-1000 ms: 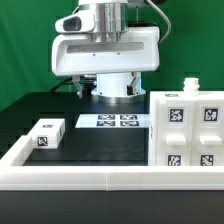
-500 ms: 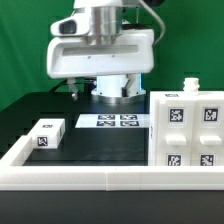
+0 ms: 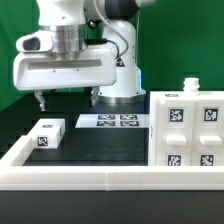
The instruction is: Assemble cabinet
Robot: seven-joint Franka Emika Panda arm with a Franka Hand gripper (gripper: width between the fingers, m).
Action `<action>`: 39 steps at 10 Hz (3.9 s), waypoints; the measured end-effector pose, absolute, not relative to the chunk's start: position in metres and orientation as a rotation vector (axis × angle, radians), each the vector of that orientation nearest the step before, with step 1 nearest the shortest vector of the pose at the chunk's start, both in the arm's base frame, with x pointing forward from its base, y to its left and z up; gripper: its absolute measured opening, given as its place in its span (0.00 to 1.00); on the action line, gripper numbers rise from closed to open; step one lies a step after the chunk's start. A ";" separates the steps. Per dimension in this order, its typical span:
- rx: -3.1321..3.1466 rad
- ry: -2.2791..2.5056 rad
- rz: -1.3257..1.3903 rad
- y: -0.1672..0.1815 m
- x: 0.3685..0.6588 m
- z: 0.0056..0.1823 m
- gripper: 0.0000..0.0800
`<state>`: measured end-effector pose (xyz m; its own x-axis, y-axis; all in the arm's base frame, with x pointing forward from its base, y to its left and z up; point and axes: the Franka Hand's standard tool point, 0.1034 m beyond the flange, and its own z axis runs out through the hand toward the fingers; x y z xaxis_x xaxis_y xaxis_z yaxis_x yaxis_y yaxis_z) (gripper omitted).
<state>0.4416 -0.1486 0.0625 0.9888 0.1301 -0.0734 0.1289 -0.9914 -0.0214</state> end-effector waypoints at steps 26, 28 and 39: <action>-3.104 -0.234 0.052 -0.104 0.459 0.112 0.71; -3.106 -0.159 0.061 -0.067 0.467 0.143 0.71; -3.169 0.112 0.009 0.060 0.593 0.184 0.71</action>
Offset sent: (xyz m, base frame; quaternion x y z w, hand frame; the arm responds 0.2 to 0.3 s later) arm 0.0039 -0.0187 -0.0182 0.0060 -0.0090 -0.0030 0.9999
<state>0.5925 0.0601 0.1835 0.9975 -0.0707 -0.0044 -0.0705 -0.9971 0.0295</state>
